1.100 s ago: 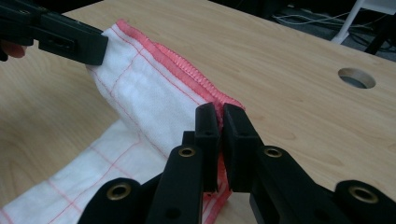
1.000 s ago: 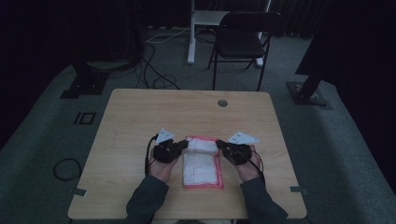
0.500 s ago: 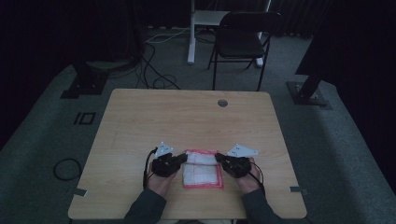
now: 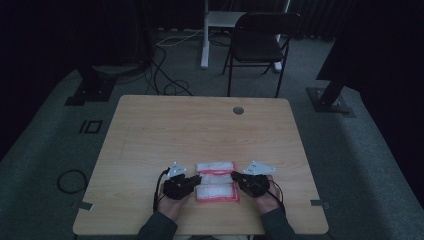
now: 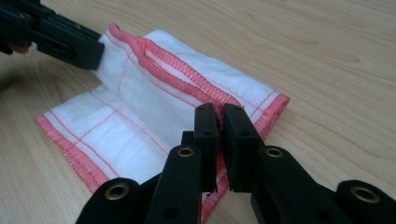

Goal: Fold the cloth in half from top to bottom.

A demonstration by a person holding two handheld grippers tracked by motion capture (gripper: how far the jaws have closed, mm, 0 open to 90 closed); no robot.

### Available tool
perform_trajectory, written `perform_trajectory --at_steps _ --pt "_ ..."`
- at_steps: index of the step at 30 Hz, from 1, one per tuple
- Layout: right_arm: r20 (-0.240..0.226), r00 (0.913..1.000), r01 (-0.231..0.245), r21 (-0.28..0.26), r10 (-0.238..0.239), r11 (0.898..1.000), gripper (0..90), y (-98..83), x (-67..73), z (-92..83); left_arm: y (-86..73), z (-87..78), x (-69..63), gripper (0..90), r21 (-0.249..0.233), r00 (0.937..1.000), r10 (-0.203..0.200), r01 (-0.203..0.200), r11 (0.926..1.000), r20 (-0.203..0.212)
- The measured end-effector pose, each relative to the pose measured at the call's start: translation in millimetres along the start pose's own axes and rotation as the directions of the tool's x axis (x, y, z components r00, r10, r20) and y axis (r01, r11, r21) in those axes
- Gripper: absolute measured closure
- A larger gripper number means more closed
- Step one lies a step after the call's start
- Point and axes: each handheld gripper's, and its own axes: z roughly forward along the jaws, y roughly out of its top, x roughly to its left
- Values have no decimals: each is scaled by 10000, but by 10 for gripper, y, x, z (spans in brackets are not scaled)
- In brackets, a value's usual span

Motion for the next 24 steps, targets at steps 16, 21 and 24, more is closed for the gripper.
perform_trajectory --at_steps 16,21,24 --pt "-44 9999 115 71 -114 9999 846 -40 41 -8 248 -52 95 753 -519 9993 -132 114 9986 -342" --pt "-62 9999 151 72 -150 9999 843 -49 47 -23 236 1 56 752 -381 9997 -102 94 9992 -210" --pt "-95 9999 119 65 -118 9999 841 -54 43 -31 215 25 27 752 -286 9999 -41 37 9996 -141"
